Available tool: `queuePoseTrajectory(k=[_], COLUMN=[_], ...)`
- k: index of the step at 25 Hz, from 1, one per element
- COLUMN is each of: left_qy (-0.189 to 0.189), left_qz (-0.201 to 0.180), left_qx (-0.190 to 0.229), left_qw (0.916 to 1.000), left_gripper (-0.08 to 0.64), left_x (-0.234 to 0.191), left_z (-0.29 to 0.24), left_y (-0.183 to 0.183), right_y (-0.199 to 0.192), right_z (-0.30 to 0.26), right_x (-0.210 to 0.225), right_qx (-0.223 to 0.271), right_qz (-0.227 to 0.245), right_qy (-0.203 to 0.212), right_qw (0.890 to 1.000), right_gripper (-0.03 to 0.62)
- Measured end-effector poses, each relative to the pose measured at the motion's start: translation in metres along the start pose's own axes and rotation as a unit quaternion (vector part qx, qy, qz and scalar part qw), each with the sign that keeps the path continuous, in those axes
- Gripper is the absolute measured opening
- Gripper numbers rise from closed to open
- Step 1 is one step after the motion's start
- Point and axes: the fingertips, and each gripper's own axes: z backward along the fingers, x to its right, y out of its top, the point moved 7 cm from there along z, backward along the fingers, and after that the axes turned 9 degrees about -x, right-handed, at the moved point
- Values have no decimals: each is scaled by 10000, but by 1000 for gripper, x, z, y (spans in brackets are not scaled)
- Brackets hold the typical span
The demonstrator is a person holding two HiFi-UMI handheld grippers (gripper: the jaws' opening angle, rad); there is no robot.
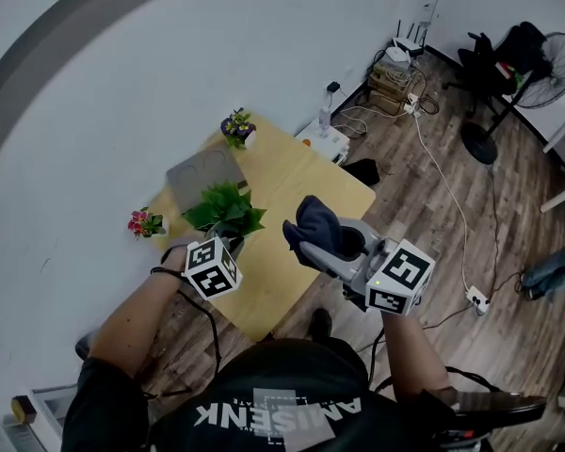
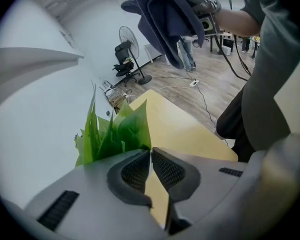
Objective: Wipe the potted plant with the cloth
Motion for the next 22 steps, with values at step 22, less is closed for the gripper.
queuePoseTrajectory(k=[22], left_qy=[101], left_qz=[-377], left_qx=[-388], left_qw=[9985], left_gripper=[25], left_x=[19], left_z=[-116], left_y=[-16], right_y=[-45], right_z=[14], right_x=[21], right_qx=[-240], right_qz=[-795], right_qy=[-459], right_qw=[9955], right_gripper=[127])
